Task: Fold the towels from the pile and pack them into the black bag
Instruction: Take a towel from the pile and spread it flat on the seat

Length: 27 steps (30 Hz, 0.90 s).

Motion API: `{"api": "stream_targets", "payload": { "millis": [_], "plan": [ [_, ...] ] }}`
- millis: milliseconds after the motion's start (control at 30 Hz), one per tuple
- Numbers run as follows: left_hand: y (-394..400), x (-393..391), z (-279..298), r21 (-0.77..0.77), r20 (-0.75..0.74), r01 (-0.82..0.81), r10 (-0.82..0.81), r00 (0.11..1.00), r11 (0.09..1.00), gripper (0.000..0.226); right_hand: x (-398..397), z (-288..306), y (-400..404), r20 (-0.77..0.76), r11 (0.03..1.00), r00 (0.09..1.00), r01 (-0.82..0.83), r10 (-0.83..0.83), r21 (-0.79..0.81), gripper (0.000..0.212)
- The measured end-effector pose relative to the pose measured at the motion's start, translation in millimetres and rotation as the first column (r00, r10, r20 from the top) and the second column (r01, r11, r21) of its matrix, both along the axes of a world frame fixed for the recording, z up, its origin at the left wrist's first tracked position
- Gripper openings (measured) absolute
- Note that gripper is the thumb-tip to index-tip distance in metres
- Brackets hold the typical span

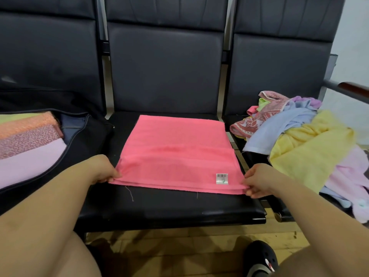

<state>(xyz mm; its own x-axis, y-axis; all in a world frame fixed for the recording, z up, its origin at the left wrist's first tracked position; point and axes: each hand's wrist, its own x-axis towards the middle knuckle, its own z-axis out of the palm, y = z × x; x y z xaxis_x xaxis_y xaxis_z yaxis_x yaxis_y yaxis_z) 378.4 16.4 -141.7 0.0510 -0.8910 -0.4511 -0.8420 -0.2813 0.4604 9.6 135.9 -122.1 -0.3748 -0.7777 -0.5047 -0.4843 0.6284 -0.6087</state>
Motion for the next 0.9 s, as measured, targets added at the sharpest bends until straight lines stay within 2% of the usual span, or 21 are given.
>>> {"api": "stream_targets", "payload": {
  "millis": [133,200,300,367,467,700,833,900],
  "plan": [
    [0.8,-1.3,1.1,0.011,0.129,-0.001,0.000,0.992,1.000,0.036,1.3,-4.4,3.1,-0.049,0.998,0.999,0.015,-0.012,0.054,0.019],
    [2.1,-4.2,2.5,0.022,0.156,0.005,-0.008,0.988,1.000,0.035,0.9,-6.0,5.7,-0.102,0.997,0.995,0.010,-0.002,0.077,0.027],
    [2.0,-5.7,3.4,0.012,0.142,-0.007,0.005,0.990,1.000,0.031,1.2,-9.1,6.3,-0.138,0.997,0.990,0.008,0.002,0.074,0.028],
    [0.3,-4.2,1.0,0.008,0.097,-0.030,0.029,0.995,1.000,0.026,3.1,-10.6,4.6,-0.118,0.998,0.993,-0.001,0.009,0.065,0.028],
    [-2.5,-0.6,-4.8,0.020,-0.057,-0.108,0.109,0.992,0.994,0.015,6.3,-12.2,1.4,-0.051,0.999,0.999,0.016,-0.013,0.048,0.027],
    [5.9,2.3,-0.1,0.056,-0.245,-0.215,0.222,0.944,0.975,0.013,13.0,-13.5,3.7,-0.031,0.997,0.998,0.062,-0.061,0.038,0.014],
    [18.7,5.0,9.9,0.069,-0.329,-0.209,0.220,0.918,0.975,0.020,9.2,-8.8,8.9,0.079,0.995,0.992,0.094,-0.096,0.028,0.011],
    [26.5,5.2,18.2,0.038,-0.407,-0.199,0.197,0.892,0.979,0.018,6.1,-2.3,11.7,0.183,0.994,0.977,0.108,-0.112,0.031,0.010]
  ]
}}
